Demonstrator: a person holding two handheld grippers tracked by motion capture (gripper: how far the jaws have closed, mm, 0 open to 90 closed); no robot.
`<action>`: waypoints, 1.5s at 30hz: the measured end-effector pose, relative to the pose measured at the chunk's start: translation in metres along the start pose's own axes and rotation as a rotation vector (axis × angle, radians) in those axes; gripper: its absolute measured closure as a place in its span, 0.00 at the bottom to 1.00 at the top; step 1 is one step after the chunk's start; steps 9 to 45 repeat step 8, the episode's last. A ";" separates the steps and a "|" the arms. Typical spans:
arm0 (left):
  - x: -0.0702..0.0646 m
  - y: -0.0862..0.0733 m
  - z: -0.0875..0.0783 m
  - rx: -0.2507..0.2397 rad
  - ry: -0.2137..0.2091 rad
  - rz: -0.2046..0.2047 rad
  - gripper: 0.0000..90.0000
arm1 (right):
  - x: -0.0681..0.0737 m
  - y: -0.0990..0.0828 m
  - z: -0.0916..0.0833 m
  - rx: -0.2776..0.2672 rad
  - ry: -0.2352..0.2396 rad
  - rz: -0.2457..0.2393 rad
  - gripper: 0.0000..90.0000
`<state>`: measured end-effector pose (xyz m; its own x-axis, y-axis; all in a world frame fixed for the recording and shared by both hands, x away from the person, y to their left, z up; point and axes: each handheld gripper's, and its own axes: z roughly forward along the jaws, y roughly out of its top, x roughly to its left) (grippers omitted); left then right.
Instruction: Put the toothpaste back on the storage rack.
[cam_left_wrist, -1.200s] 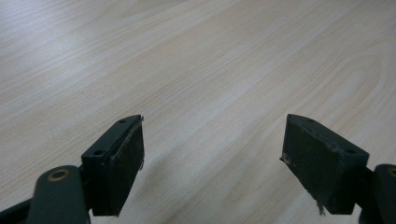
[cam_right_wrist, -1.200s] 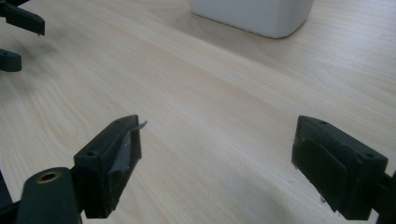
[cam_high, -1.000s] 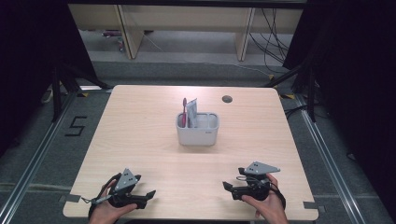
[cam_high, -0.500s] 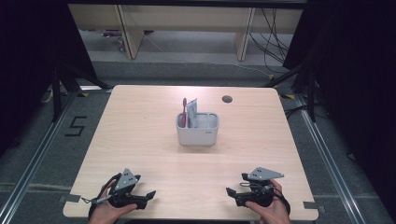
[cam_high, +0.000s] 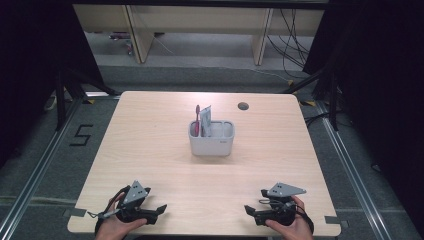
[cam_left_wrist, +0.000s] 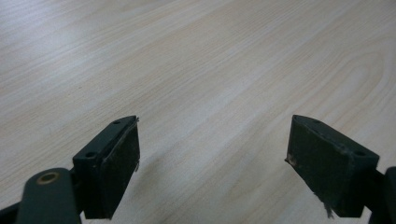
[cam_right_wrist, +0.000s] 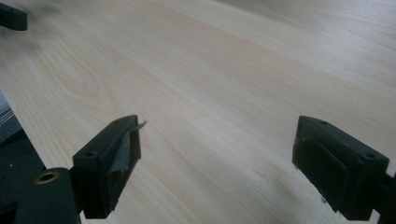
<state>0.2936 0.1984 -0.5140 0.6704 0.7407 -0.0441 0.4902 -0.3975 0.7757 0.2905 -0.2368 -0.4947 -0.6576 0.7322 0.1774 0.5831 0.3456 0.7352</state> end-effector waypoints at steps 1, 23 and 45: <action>0.002 0.000 0.001 -0.004 -0.001 0.020 0.19 | 0.000 0.000 0.000 0.001 0.001 0.004 0.18; -0.001 0.000 0.000 0.001 -0.011 -0.006 0.19 | -0.003 -0.001 0.000 -0.011 -0.016 -0.017 0.18; -0.001 0.000 0.000 0.001 -0.011 -0.006 0.19 | -0.003 -0.001 0.000 -0.011 -0.016 -0.017 0.18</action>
